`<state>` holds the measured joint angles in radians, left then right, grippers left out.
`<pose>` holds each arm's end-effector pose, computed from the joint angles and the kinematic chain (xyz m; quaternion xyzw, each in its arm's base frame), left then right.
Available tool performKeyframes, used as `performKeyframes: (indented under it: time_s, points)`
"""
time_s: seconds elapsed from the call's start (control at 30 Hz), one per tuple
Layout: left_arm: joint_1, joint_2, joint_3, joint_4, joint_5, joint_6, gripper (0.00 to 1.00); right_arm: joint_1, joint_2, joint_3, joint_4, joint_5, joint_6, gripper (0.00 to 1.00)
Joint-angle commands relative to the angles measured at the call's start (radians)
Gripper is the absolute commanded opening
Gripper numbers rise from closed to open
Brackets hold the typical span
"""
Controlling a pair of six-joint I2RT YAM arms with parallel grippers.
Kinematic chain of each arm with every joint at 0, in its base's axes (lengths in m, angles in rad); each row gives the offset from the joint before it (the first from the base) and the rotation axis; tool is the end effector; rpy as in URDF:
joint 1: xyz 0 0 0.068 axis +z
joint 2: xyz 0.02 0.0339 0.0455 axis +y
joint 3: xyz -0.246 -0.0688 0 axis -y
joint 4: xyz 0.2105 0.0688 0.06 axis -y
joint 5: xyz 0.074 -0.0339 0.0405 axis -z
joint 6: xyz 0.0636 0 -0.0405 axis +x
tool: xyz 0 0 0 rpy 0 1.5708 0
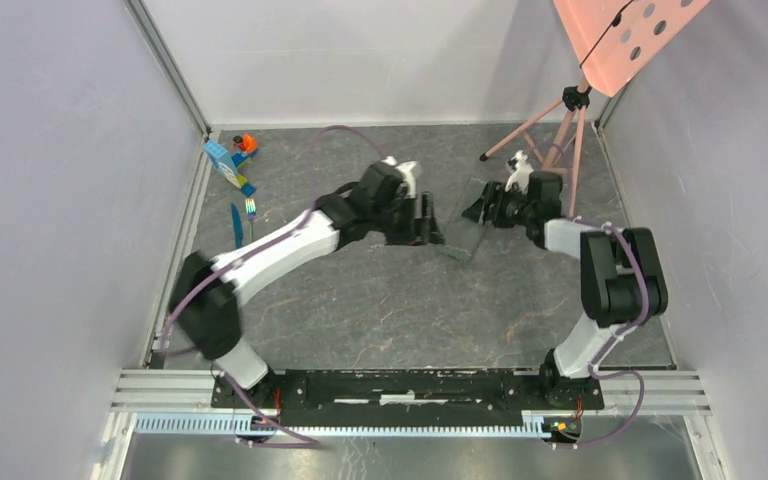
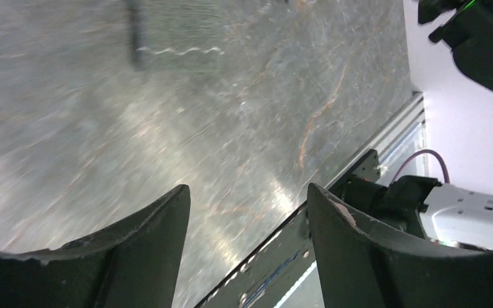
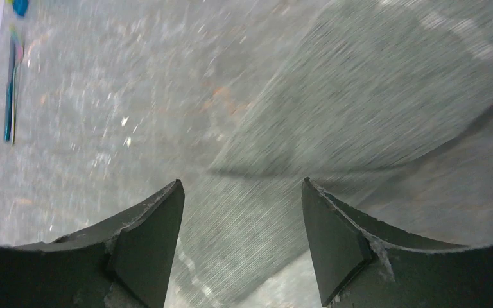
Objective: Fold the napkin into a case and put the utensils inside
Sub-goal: Smooth out the smaller rectangle-folded napkin at the center of the board, then pick up the fork from the corner of the board.
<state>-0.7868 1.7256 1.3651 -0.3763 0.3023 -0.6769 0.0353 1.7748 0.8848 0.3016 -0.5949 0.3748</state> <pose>0.2520 -0.2795 0.2479 0.1105 0.8992 -0.3700 0.2059 0.3528 0.0481 0.1583 0.0062 0.8543 0.3448 0.3889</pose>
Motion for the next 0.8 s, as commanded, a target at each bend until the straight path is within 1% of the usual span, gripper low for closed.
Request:
performKeyframes:
  time_s: [0.0,0.1,0.17,0.23,0.27,0.3,0.37,0.43,0.47,0.53,0.6,0.7,0.77]
  points:
    - [0.070,-0.284,-0.116,-0.249,-0.247,0.125,0.75,0.122,-0.170,-0.081,0.000,0.111,-0.048,0.74]
    - [0.212,-0.457,-0.196,-0.411,-0.369,0.124,0.77,0.216,-0.230,-0.120,0.008,0.144,-0.051,0.75]
    - [0.365,-0.545,-0.227,-0.499,-0.420,0.134,0.78,0.264,-0.276,-0.124,0.004,0.160,-0.056,0.76]
    - [0.508,-0.582,-0.223,-0.569,-0.507,0.147,0.84,0.296,-0.309,-0.120,-0.004,0.153,-0.066,0.76]
    - [0.559,-0.579,-0.219,-0.587,-0.552,0.153,0.88,0.309,-0.321,-0.118,-0.005,0.146,-0.071,0.76]
    - [0.621,-0.561,-0.214,-0.599,-0.596,0.159,0.89,0.316,-0.332,-0.120,-0.001,0.141,-0.072,0.76]
    - [0.733,-0.501,-0.207,-0.574,-0.610,0.191,0.89,0.321,-0.346,-0.131,0.018,0.124,-0.072,0.76]
    - [0.825,-0.420,-0.201,-0.504,-0.597,0.231,0.83,0.320,-0.344,-0.136,0.023,0.114,-0.081,0.76]
    - [0.849,-0.376,-0.186,-0.474,-0.584,0.254,0.80,0.320,-0.341,-0.136,0.020,0.101,-0.084,0.76]
    - [0.864,-0.258,-0.141,-0.420,-0.578,0.305,0.75,0.320,-0.340,-0.139,0.019,0.081,-0.091,0.76]
    - [0.869,-0.147,-0.087,-0.398,-0.561,0.335,0.72,0.319,-0.351,-0.151,0.034,0.067,-0.087,0.76]
    - [0.873,0.000,-0.002,-0.392,-0.584,0.370,0.66,0.319,-0.374,-0.165,0.055,0.062,-0.086,0.76]
    - [0.884,0.079,0.062,-0.399,-0.562,0.383,0.63,0.318,-0.379,-0.170,0.062,0.058,-0.090,0.77]
